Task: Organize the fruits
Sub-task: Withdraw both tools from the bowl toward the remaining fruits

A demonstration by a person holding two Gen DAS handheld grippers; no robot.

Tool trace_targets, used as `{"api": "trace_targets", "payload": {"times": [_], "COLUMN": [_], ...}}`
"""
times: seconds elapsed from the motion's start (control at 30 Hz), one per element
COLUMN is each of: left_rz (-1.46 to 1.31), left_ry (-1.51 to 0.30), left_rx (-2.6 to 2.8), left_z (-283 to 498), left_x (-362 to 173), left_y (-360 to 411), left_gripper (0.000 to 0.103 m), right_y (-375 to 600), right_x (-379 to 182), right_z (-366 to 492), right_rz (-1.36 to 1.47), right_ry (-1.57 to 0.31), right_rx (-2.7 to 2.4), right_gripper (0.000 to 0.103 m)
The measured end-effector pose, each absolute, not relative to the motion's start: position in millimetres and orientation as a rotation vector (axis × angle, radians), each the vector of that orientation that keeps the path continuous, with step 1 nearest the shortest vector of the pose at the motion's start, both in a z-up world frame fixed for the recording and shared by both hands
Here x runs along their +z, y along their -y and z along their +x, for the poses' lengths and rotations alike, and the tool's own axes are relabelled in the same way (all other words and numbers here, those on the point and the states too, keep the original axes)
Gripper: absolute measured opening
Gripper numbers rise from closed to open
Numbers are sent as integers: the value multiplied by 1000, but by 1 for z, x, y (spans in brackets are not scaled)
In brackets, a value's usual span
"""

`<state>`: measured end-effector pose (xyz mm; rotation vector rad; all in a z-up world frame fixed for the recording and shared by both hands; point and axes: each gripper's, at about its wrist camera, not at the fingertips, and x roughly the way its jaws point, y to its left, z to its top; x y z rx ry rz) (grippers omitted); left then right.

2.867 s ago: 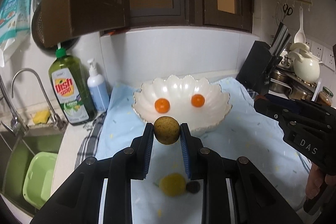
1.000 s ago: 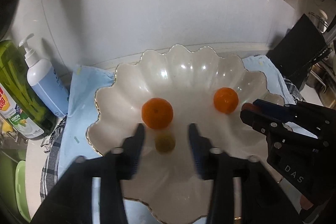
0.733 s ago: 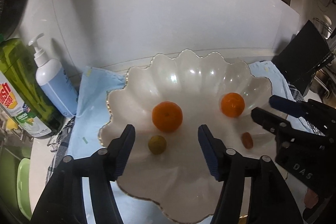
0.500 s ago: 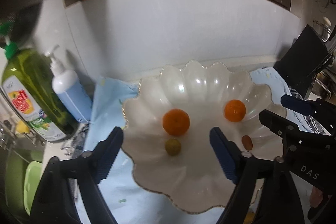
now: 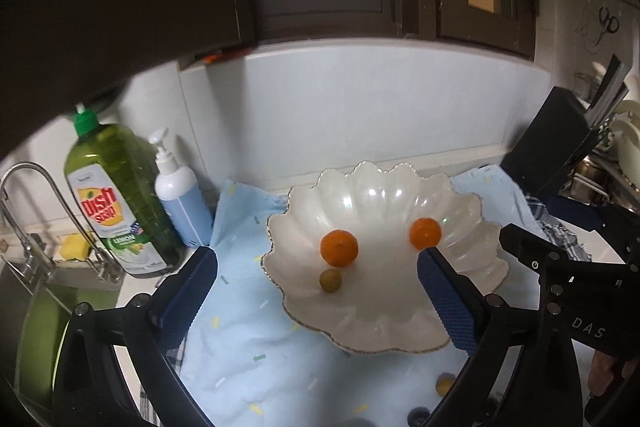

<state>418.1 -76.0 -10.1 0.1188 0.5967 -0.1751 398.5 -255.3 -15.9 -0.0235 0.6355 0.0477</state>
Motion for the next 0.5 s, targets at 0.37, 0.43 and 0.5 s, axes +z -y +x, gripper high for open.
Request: {"api": "trace_targets", "payload": {"times": [0.37,0.43,0.5], "left_rz": [102,100,97], "left_ry": [-553,-552,-549], "left_rx": [-164,-164,-165], "left_z": [371,365,358], "left_x": [8,10,12], "left_y": [64,63,61], "left_gripper": [103,103,103], "right_y": [247,246,245], "right_x": [5,7,8], "right_z": [350,343,337], "right_rz": [-35,-33,-32], "right_ry": [-566,-563,-562], "right_rx": [25,25,23], "right_gripper": [72,72,72]}}
